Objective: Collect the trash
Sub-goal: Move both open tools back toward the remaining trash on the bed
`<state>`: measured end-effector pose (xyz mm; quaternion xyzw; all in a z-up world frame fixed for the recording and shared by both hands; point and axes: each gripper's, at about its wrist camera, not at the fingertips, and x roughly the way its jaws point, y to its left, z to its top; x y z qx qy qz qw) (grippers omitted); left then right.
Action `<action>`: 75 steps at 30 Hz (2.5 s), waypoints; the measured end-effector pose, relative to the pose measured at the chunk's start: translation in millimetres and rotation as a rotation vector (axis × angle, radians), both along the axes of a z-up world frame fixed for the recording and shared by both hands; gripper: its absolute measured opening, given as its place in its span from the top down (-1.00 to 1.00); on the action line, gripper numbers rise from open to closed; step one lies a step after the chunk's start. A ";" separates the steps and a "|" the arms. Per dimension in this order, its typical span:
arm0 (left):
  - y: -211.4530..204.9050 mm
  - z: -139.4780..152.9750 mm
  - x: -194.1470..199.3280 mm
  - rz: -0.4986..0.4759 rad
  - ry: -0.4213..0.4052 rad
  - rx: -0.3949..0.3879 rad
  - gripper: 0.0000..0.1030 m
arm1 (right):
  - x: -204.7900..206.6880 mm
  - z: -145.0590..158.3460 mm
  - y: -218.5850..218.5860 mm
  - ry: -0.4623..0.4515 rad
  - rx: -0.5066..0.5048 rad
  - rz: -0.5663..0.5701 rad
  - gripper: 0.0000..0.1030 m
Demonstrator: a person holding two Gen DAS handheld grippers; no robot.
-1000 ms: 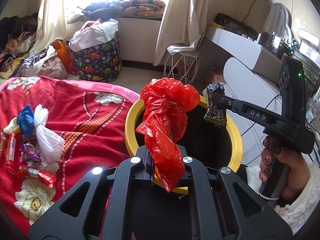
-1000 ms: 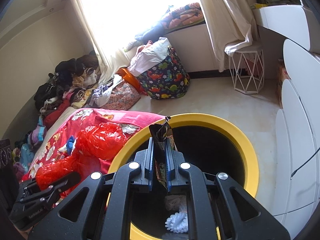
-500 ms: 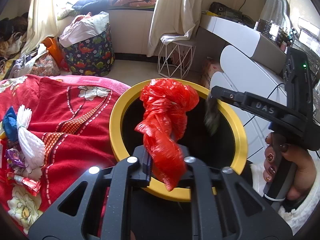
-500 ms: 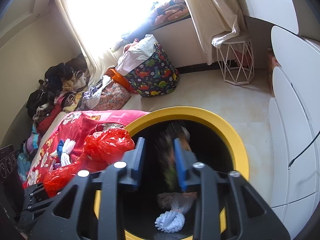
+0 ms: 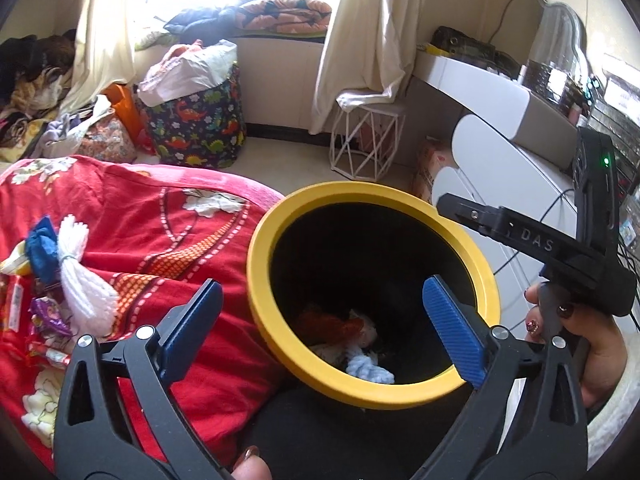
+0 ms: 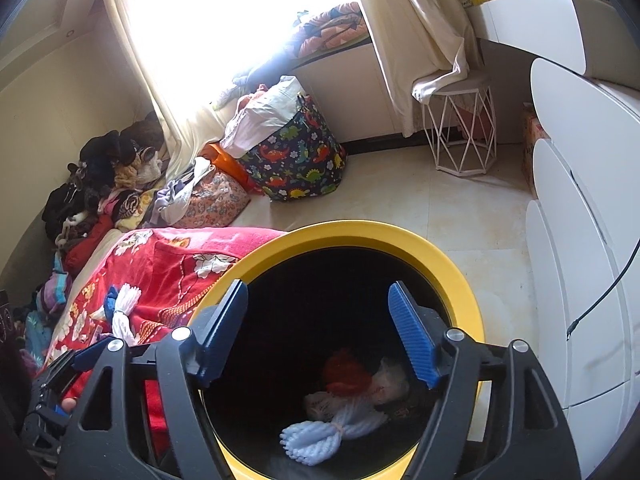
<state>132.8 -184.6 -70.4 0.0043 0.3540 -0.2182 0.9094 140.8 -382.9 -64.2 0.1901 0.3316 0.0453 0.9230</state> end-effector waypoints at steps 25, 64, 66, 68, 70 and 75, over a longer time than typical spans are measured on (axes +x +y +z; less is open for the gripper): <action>78.7 39.9 -0.7 0.201 -0.128 -0.008 -0.79 | -10.4 40.0 73.1 -0.110 -0.070 0.154 -0.53; 268.3 4.9 8.7 0.595 -0.022 -0.051 -0.78 | 50.6 28.2 246.3 -0.045 -0.165 0.532 -0.61; 273.5 0.8 8.5 0.595 -0.008 -0.062 -0.74 | 53.3 23.1 253.6 -0.034 -0.171 0.545 -0.61; 277.3 -3.4 9.1 0.596 0.009 -0.069 -0.64 | 58.5 16.8 260.9 -0.019 -0.169 0.556 -0.61; 281.2 -8.5 9.7 0.593 0.033 -0.087 -0.53 | 61.7 12.1 266.7 -0.005 -0.168 0.563 -0.61; 289.9 -21.5 15.1 0.589 0.101 -0.141 -0.13 | 71.3 -0.7 282.5 0.032 -0.191 0.592 -0.56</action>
